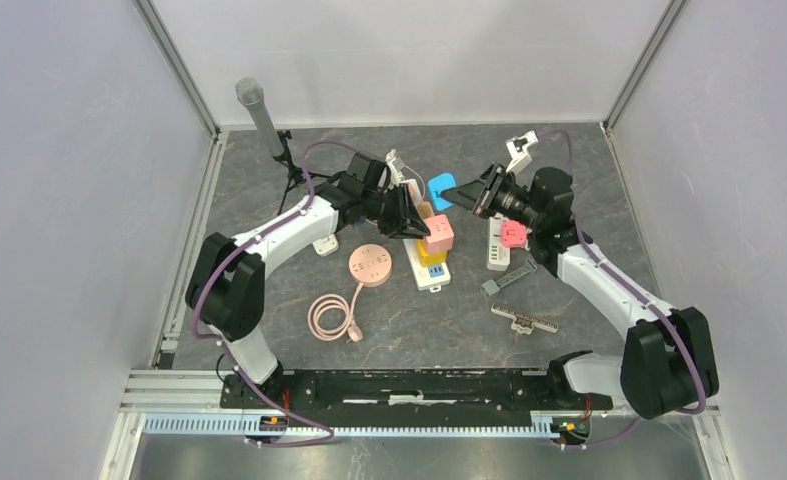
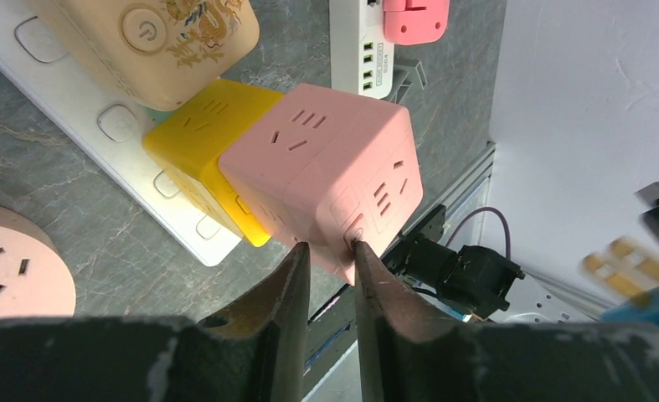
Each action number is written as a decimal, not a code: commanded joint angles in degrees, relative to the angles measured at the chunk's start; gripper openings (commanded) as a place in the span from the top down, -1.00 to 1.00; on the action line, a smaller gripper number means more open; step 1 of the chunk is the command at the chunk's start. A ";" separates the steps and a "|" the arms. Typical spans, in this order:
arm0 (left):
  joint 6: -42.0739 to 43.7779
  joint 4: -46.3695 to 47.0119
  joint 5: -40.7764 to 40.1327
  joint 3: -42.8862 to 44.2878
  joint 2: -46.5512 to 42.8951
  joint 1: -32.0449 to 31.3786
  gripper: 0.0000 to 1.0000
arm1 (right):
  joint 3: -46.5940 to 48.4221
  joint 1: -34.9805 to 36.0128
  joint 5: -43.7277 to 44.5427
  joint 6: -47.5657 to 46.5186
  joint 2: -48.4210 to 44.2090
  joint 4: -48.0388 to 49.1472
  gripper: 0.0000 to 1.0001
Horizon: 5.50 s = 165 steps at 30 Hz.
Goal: Pull the plug off the socket
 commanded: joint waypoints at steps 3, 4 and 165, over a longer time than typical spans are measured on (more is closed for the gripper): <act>6.57 -11.65 -5.73 6.89 2.20 0.05 0.20 | 10.00 -4.84 6.63 -7.64 0.95 -11.43 1.00; 7.12 -12.73 -5.13 9.46 1.65 0.10 0.12 | 10.78 -6.01 7.34 -8.20 1.41 -13.06 1.00; 6.98 0.43 -10.97 -12.10 6.40 0.66 0.53 | 35.30 24.91 41.44 -26.00 19.45 -49.75 1.00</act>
